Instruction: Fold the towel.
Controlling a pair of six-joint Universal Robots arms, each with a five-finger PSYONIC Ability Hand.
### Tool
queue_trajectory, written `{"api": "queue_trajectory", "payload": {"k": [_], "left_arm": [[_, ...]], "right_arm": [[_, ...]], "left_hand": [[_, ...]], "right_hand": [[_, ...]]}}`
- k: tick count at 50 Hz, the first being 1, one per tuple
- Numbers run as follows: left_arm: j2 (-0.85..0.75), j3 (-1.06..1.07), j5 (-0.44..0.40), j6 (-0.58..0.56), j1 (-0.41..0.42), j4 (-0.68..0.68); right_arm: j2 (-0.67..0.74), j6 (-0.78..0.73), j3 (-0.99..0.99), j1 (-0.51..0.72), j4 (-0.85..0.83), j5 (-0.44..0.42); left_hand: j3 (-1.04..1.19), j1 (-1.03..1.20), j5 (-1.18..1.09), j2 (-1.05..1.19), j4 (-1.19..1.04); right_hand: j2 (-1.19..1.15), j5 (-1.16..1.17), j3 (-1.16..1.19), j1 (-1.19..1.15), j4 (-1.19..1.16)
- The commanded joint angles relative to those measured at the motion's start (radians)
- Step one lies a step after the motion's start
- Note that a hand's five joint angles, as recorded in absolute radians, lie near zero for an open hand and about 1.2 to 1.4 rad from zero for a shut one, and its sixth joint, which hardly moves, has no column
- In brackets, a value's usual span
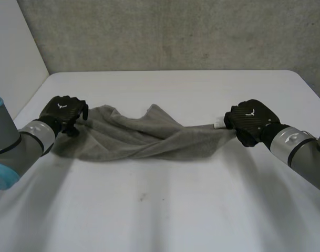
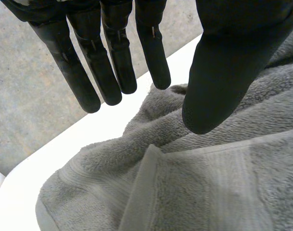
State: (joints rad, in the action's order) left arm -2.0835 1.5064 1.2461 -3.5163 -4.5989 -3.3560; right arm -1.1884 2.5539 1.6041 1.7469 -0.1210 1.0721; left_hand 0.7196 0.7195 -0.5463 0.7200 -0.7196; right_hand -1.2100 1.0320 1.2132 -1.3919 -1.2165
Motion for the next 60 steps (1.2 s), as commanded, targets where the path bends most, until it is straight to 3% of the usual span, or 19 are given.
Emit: {"api": "queue_trajectory", "payload": {"k": [1,4,7,15,24,31,51,57,60], "left_arm": [[-0.096,-0.141,0.000,-0.022,0.002,0.136],[-0.116,-0.161,0.000,-0.039,0.003,0.155],[-0.167,-0.193,0.000,-0.108,0.002,0.173],[-0.220,-0.207,0.001,-0.226,0.002,0.165],[-0.262,-0.224,0.004,-0.251,0.002,0.164],[-0.271,-0.238,0.010,-0.251,0.002,0.147],[-0.242,-0.222,0.056,-0.251,-0.008,0.119],[-0.211,-0.200,0.075,-0.251,-0.012,0.119],[-0.164,-0.175,0.096,-0.251,-0.015,0.113]], "right_arm": [[0.018,-0.038,0.004,-0.007,0.024,-0.015],[0.030,-0.040,0.004,-0.007,0.026,-0.017],[0.033,-0.041,0.005,-0.007,0.024,-0.017],[0.041,-0.041,0.005,-0.006,0.024,-0.015],[0.047,-0.041,0.008,-0.006,0.024,-0.014],[0.065,-0.044,0.008,-0.006,0.023,-0.009],[0.085,-0.046,0.005,-0.004,0.020,-0.004],[0.085,-0.046,0.002,-0.003,0.020,-0.001],[0.078,-0.040,-0.006,-0.004,0.020,0.002]], "left_hand": [[0.093,0.093,-0.092,0.093,-0.093],[0.066,0.067,-0.065,0.066,-0.066],[-0.127,-0.127,0.128,-0.127,0.127],[-0.124,-0.124,0.126,-0.125,0.124],[-0.104,-0.104,0.105,-0.104,0.104],[0.175,0.175,-0.173,0.174,-0.175],[0.216,0.216,-0.215,0.216,-0.216],[0.675,0.676,-0.674,0.675,-0.675],[0.677,0.677,-0.675,0.676,-0.677]], "right_hand": [[-0.186,0.190,0.183,-0.004,-0.180],[-0.186,0.190,0.183,-0.004,-0.180],[-0.186,0.190,0.183,-0.004,-0.180],[-0.186,0.190,0.183,-0.004,-0.180],[-0.186,0.190,0.183,-0.004,-0.180],[-0.186,0.190,0.183,-0.004,-0.180],[-0.186,0.190,0.183,-0.004,-0.180],[-0.186,0.190,0.183,-0.004,-0.180],[-0.186,0.190,0.183,-0.004,-0.180]]}}
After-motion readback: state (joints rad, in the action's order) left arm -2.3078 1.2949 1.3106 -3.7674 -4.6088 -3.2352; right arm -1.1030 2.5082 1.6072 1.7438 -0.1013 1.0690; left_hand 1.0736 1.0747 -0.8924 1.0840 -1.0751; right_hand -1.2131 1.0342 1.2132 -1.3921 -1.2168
